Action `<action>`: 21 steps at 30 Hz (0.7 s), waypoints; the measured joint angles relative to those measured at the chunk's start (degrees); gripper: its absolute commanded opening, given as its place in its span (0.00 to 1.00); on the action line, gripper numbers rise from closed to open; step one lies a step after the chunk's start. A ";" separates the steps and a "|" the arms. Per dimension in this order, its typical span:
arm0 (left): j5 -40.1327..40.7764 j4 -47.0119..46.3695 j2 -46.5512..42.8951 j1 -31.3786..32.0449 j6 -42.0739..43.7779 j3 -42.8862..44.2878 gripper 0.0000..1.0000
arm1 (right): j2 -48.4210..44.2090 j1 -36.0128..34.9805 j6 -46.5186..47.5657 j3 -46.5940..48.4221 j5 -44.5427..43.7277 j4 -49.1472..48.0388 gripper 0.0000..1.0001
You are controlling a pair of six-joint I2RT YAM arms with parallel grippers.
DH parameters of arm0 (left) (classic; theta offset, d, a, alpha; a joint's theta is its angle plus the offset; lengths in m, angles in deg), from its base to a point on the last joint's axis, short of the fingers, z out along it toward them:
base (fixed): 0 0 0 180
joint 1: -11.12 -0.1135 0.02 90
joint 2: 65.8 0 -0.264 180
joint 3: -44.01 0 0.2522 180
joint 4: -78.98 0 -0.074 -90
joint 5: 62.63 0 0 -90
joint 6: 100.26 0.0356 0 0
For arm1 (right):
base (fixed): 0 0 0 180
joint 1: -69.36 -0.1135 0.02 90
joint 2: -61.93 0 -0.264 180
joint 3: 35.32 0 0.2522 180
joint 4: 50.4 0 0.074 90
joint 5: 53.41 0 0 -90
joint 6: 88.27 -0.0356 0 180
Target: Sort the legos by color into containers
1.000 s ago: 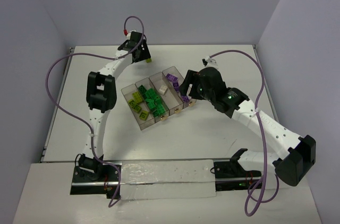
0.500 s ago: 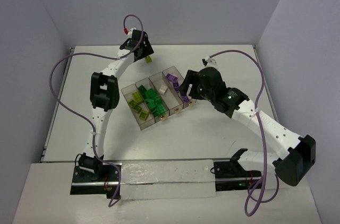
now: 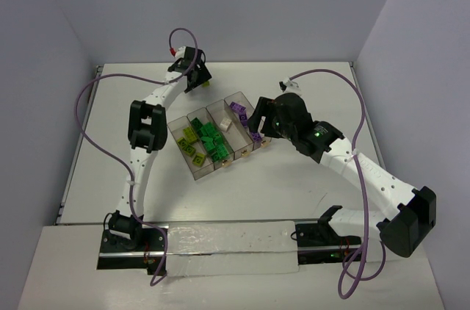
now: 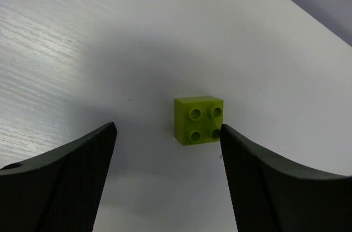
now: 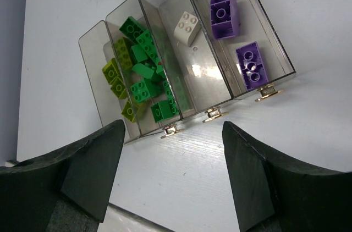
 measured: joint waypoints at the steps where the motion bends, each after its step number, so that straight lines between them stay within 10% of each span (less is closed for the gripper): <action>1: 0.06 0.00 0.00 -0.08 -0.24 0.00 0.83 | 0.00 0.00 -0.02 0.00 0.00 0.00 0.79; 21: 3.04 0.65 -4.70 -1.61 -1.07 -7.57 0.83 | 0.00 0.00 -0.04 0.00 0.09 -0.02 0.79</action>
